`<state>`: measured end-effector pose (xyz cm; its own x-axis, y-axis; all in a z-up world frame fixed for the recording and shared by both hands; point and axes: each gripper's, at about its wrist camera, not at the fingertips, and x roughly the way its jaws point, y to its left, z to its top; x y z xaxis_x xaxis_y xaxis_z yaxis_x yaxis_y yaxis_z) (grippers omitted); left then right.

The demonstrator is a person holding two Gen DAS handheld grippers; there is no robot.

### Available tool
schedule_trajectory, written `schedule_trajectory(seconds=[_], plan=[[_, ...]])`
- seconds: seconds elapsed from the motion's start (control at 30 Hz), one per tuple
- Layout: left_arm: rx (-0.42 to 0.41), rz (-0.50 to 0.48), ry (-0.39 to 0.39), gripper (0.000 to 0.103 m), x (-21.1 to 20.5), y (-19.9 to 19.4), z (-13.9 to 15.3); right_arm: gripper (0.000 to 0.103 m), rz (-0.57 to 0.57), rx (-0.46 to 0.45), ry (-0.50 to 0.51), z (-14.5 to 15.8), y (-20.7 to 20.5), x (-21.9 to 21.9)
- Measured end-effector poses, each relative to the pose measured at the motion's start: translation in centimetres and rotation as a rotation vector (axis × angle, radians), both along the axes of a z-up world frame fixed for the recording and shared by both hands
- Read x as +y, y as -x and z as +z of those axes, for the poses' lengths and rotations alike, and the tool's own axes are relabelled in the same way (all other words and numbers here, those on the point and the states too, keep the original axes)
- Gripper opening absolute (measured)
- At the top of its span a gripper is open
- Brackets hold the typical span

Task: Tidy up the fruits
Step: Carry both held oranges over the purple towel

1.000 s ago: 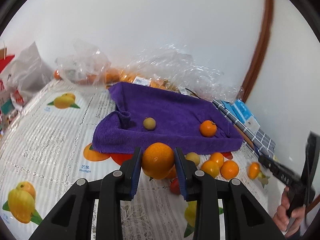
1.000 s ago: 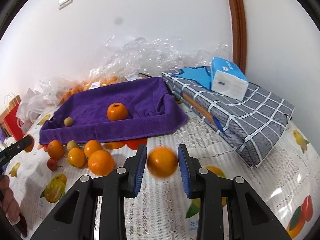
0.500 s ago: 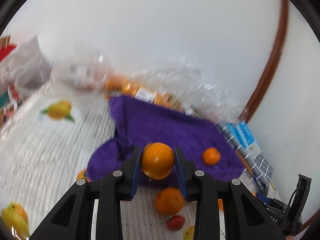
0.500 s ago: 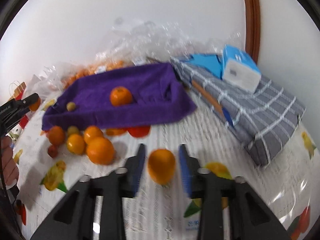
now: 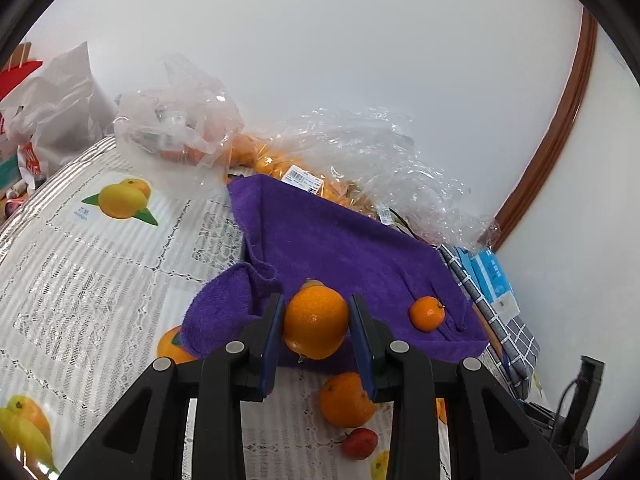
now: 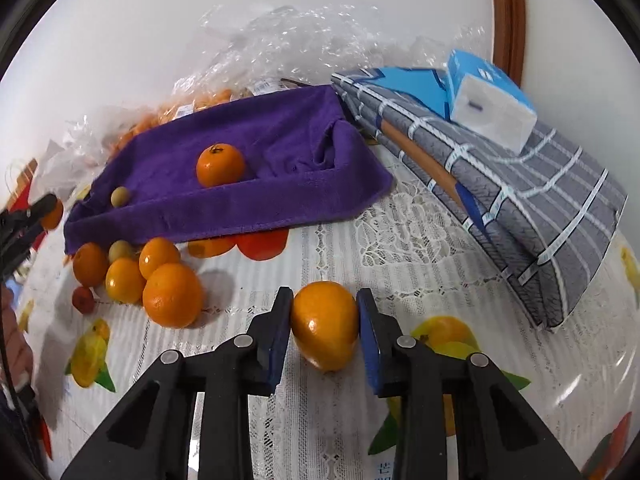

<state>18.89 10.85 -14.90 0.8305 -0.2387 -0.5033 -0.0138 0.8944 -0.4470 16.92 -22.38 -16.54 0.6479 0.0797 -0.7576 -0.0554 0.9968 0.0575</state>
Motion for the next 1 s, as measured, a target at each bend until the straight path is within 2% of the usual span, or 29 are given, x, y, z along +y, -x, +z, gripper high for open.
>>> schedule_trajectory(seconds=[0.07, 0.17, 0.3, 0.43, 0.6, 0.7, 0.83, 1.0], plan=[[0.001, 0.004, -0.002, 0.031, 0.0, 0.0, 0.1, 0.032, -0.004, -0.05, -0.005, 0.8, 0.7, 0.1], [-0.007, -0.004, -0.005, 0.031, -0.3, 0.0, 0.8, 0.032, -0.017, -0.109, -0.067, 2.8, 0.6, -0.1], [-0.042, -0.004, -0.04, 0.031, -1.0, 0.2, 2.8, 0.032, -0.015, -0.182, -0.05, 5.7, -0.8, 0.2], [-0.09, 0.008, -0.08, 0.031, -1.7, -1.8, 5.1, 0.032, -0.022, -0.23, 0.014, 8.3, -3.6, 1.2], [-0.105, 0.042, -0.11, 0.031, -2.3, -5.9, 5.6, 0.032, -0.006, -0.308, -0.016, 10.4, -7.3, 2.6], [-0.088, 0.047, -0.092, 0.031, -2.0, -7.9, 4.1, 0.032, 0.023, -0.309, -0.038, 9.8, -9.3, 3.2], [-0.032, 0.027, -0.073, 0.031, -1.1, -9.3, 1.1, 0.032, 0.018, -0.274, -0.057, 6.8, -11.3, 3.3], [0.01, 0.055, -0.072, 0.031, -0.1, -10.3, -0.4, 0.032, -0.001, -0.213, -0.042, 4.2, -12.8, 2.8]])
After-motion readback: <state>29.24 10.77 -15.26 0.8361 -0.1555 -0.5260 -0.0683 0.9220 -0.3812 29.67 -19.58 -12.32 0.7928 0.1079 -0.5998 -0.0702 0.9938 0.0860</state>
